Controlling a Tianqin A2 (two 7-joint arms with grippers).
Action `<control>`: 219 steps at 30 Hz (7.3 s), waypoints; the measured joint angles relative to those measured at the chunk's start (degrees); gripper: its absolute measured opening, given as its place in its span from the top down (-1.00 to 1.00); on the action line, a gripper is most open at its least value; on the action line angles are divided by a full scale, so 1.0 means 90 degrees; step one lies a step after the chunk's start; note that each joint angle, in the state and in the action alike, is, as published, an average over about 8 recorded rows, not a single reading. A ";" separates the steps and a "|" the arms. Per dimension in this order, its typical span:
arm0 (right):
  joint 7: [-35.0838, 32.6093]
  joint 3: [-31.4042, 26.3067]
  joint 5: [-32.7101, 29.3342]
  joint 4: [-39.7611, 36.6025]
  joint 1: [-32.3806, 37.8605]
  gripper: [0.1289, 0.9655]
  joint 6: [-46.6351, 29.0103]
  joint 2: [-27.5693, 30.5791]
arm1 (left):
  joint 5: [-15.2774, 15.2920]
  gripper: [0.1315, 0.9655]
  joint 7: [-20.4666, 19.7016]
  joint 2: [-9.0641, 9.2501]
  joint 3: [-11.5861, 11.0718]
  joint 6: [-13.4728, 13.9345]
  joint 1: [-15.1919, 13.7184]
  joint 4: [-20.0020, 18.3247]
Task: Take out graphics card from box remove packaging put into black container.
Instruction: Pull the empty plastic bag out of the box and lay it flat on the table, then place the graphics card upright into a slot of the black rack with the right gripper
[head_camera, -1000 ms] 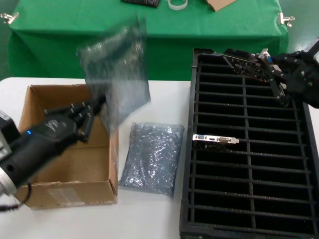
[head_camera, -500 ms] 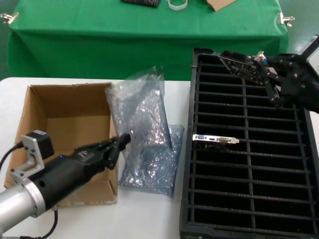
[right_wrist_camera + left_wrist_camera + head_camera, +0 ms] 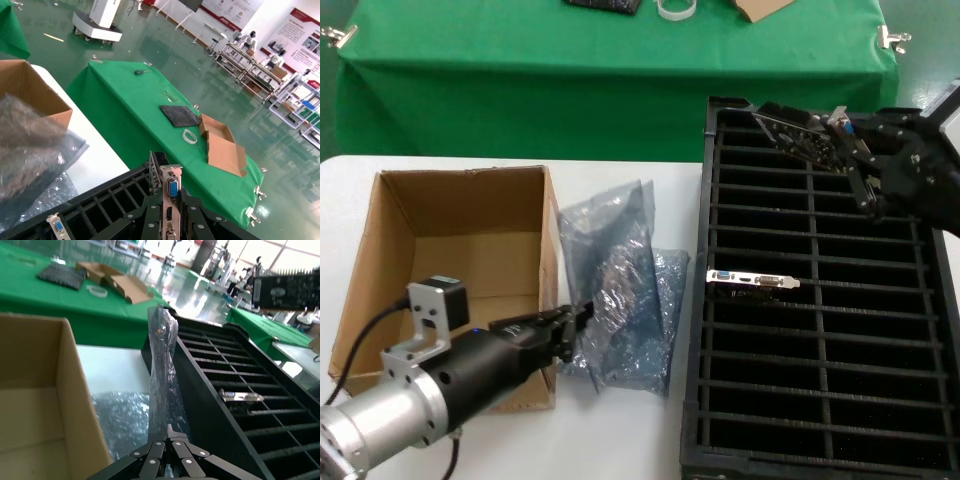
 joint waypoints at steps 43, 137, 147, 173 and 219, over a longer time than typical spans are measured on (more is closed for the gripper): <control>0.1234 -0.2102 0.0413 -0.1076 0.2723 0.86 -0.1765 0.0241 | -0.5841 0.27 0.7980 0.2625 -0.4366 0.2561 0.1489 0.1014; -0.4131 -0.4456 0.2886 -1.3050 0.7180 0.86 0.0419 -0.2214 | -0.8465 -1.00 1.3399 0.4796 -0.7792 0.4160 0.2974 0.1529; -0.4389 -0.4428 0.2894 -1.3067 0.7123 0.86 0.0693 -0.2205 | -0.8497 -1.00 1.3443 0.4792 -0.7829 0.4184 0.3031 0.1467; -0.5170 -0.5058 0.3197 -1.2880 0.6878 0.86 0.1249 -0.2350 | -0.8508 -1.00 1.3597 0.4927 -0.7763 0.4227 0.3188 0.1277; -0.4724 -0.6792 0.5020 -1.2261 0.6621 0.72 0.2095 -0.2356 | -0.8583 -1.00 1.4160 0.4883 -0.7837 0.4815 0.3320 0.1526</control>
